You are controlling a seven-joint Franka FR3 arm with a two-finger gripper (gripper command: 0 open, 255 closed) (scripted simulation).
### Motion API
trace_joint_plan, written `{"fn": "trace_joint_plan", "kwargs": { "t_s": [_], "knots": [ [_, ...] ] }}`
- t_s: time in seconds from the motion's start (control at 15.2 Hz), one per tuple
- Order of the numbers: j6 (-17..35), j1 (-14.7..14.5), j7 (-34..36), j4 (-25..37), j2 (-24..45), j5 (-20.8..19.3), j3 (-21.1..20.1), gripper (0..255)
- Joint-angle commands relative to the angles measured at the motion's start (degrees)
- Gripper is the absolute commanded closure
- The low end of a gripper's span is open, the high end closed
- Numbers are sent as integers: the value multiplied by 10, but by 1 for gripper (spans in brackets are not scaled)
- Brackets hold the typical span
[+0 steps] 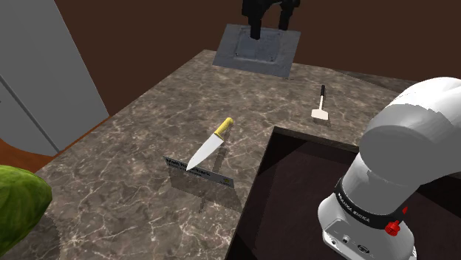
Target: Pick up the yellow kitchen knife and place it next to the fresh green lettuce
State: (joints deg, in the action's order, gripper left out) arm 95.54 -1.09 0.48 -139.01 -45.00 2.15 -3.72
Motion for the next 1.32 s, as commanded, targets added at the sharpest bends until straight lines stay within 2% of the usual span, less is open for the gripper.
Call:
{"fn": "trace_joint_plan", "kwargs": {
  "t_s": [0.0,0.59,0.99,1.25],
  "knots": [
    [0,0,0,0,0,0,0,0],
    [189,20,160,-114,66,57,-72,0],
    [333,36,266,-149,167,86,-124,0],
    [431,54,343,-151,258,89,-160,0]
  ]
}}
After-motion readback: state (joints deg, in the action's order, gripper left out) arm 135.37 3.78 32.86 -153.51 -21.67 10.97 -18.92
